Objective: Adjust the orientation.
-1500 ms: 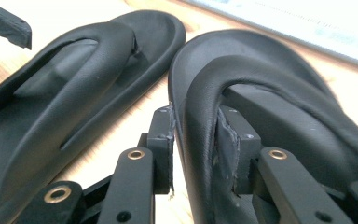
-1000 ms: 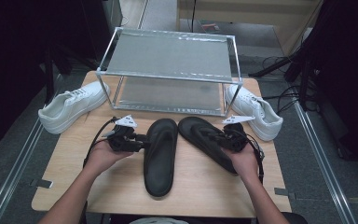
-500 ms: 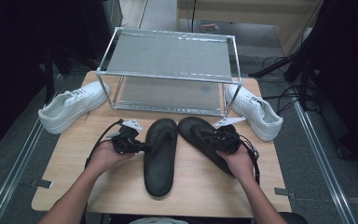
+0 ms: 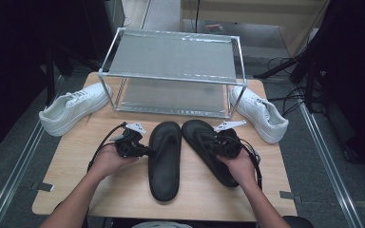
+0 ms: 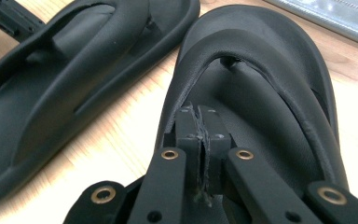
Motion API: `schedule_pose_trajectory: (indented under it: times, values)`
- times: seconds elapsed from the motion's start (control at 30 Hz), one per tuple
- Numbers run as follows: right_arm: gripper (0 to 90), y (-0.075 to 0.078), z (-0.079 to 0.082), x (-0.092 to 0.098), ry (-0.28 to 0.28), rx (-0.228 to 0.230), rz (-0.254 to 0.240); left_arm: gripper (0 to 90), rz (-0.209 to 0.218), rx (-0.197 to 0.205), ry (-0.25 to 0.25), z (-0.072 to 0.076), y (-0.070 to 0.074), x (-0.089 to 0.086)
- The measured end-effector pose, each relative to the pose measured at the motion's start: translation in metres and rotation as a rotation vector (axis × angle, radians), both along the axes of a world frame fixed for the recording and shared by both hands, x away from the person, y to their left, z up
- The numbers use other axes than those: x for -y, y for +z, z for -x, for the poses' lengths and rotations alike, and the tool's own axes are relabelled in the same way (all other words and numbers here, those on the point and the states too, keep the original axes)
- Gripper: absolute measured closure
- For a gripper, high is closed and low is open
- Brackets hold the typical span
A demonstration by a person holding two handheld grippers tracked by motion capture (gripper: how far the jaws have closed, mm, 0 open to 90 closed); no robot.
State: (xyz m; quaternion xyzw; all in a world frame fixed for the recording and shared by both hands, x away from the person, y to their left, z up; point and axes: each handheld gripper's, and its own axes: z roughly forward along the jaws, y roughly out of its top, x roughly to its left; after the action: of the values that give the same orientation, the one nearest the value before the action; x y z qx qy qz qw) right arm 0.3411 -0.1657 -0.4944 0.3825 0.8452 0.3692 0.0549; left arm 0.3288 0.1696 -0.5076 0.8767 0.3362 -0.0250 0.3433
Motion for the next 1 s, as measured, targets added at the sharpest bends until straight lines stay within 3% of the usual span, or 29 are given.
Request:
schedule_pose_trajectory:
  times: [0.47,1.0]
  values:
    - [88.8,-0.002,0.003,-0.009,0.031,0.000,-0.021,88.0,0.005,-0.005,-0.063,0.008,-0.001,0.017]
    - [88.4,-0.004,0.002,-0.009,0.028,-0.010,-0.048,86.3,0.006,-0.003,-0.132,0.018,-0.003,0.042]
